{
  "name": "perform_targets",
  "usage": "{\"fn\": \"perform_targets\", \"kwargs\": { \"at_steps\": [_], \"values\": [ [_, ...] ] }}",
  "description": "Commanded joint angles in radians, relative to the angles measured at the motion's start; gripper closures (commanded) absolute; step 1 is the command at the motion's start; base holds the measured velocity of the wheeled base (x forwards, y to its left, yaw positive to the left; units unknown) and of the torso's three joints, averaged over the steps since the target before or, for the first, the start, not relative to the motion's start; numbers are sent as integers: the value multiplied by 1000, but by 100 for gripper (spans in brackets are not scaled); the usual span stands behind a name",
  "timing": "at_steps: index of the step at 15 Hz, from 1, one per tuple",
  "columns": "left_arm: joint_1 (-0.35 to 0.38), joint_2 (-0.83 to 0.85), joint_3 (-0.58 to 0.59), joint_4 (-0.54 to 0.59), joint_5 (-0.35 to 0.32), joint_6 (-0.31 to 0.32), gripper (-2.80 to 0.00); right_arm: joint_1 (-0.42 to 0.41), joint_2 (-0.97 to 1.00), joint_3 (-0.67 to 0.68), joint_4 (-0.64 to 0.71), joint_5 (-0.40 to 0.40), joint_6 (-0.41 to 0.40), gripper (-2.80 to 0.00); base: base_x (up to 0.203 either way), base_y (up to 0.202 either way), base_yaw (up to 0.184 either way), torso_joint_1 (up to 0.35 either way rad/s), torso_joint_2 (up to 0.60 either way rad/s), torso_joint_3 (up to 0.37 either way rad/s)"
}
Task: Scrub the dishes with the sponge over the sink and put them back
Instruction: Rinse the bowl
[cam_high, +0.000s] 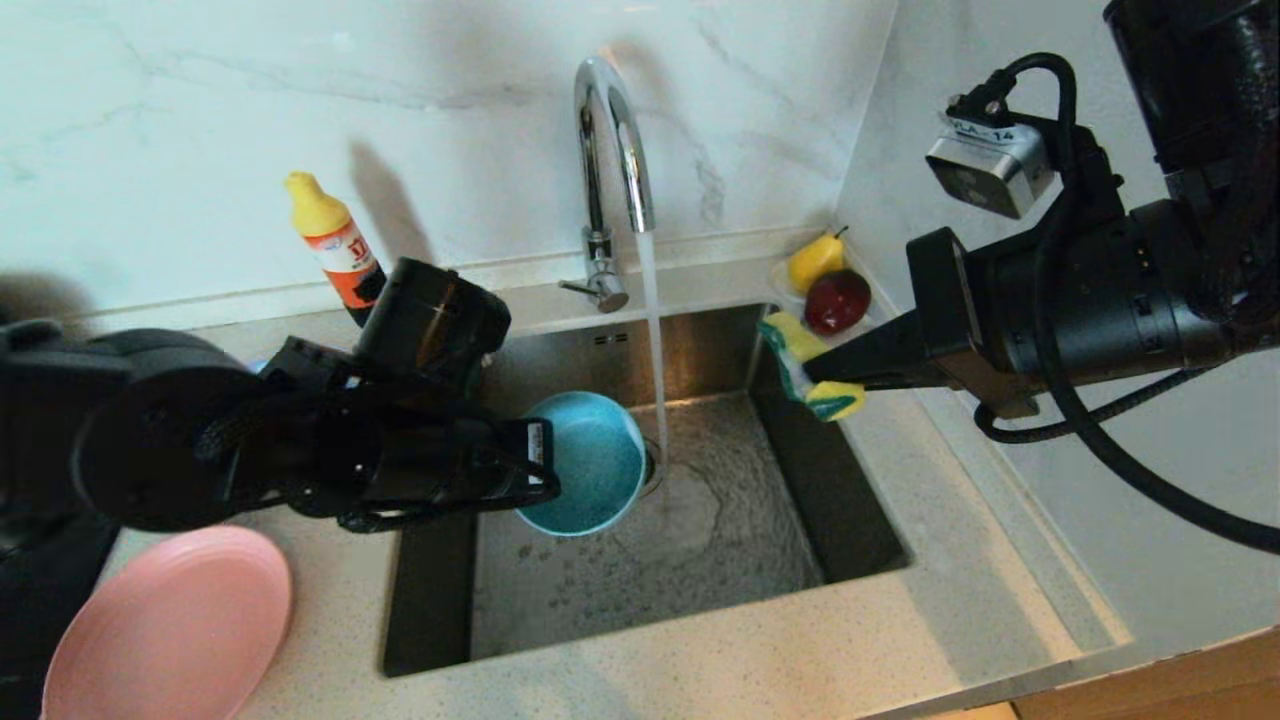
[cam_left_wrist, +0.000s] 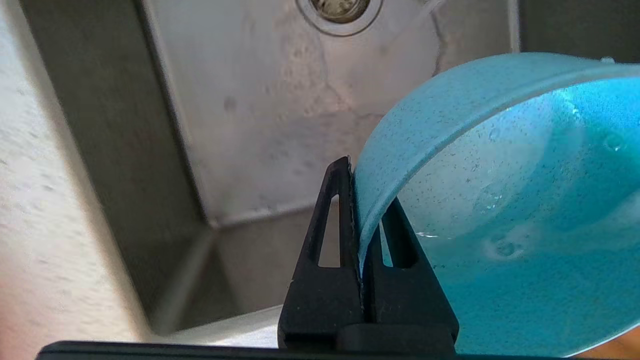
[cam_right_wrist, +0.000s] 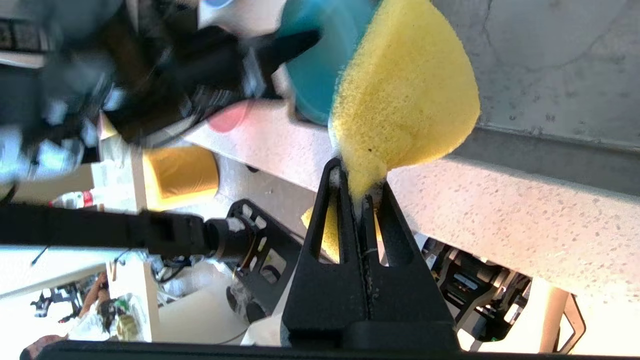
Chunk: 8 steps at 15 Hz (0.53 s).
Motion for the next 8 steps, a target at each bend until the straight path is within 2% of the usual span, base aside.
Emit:
{"fn": "perform_targets", "kwargs": {
  "at_steps": [1,6,8],
  "values": [
    [18,119,-115,79,-4,-73,0,16,-22,19,0,1,3,0,0,0,0,0,0,0],
    [22,249,-271,120,-5,-209,0,19,-36,66,-6,0,2,0,0,0,0,0,0,0],
    [23,292,-320,124,-4,-228,0,21,-39,77,-8,0,2,0,0,0,0,0,0,0]
  ]
}}
